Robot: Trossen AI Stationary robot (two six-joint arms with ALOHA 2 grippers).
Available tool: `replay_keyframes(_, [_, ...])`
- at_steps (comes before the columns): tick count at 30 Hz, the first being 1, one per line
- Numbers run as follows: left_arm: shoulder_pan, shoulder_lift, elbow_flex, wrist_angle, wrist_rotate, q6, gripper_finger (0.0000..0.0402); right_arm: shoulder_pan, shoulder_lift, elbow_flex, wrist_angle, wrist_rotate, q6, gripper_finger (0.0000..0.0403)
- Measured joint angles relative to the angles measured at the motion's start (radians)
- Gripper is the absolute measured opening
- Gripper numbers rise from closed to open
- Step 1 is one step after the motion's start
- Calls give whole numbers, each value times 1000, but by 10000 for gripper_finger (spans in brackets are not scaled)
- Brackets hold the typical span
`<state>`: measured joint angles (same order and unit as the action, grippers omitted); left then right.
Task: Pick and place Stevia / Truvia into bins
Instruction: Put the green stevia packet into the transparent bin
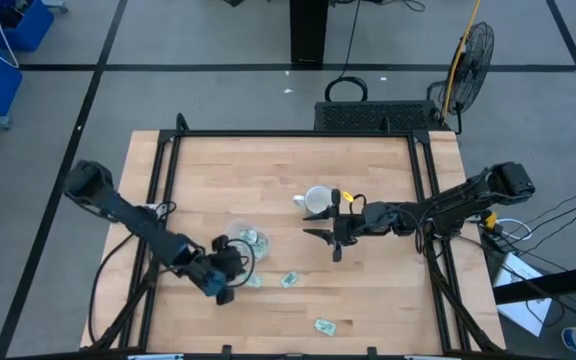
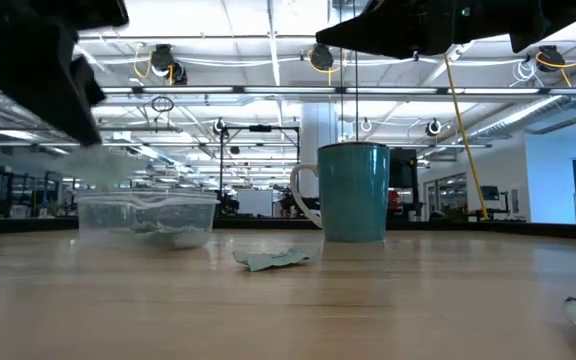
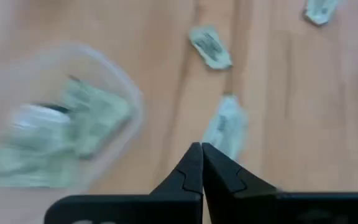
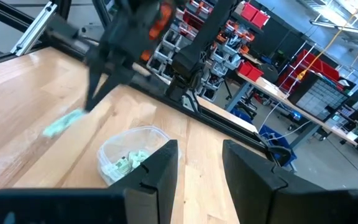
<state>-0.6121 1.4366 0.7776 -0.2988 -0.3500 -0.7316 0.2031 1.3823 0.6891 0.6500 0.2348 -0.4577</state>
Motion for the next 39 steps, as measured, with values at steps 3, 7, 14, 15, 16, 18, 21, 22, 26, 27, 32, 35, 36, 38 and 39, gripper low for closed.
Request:
replay_keyframes(3, [8,-52,59,-140,-163,77,2,0,0,0,1,0,-1,121])
replay_keyframes(7, [69,-77,91,-304,-225,119,2,0,0,0,3,0,0,121])
replay_keyframes(14, [195,-51,50,-358,-78,138,1,0,0,0,4,0,0,121])
replay_keyframes(15, [204,-47,44,-368,-73,146,1,0,0,0,4,0,0,121])
replay_keyframes(16, [214,-46,37,-370,-71,153,1,0,0,0,4,0,0,121])
replay_keyframes(18, [231,-45,21,-385,-71,153,1,0,0,0,3,0,0,121])
replay_keyframes(21, [251,-44,8,-399,-72,146,3,0,0,0,0,0,0,121])
replay_keyframes(22, [256,-44,9,-394,-72,146,5,0,0,0,0,-1,0,121])
replay_keyframes(26, [277,-45,9,-396,-49,145,25,0,0,0,2,0,0,121])
replay_keyframes(27, [284,-45,9,-398,-41,143,30,0,0,0,2,0,0,121])
replay_keyframes(32, [306,-45,9,-419,-35,154,57,0,0,0,3,0,0,121])
replay_keyframes(35, [311,-45,9,-406,-40,164,73,1,0,0,-7,0,0,121])
replay_keyframes(36, [311,-46,9,-396,-41,169,77,2,0,0,-15,0,0,121])
replay_keyframes(38, [311,-47,9,-373,-43,182,81,2,0,0,-28,-1,23,121])
replay_keyframes(39, [311,-50,9,-358,-43,189,81,2,0,4,-42,-3,46,121])
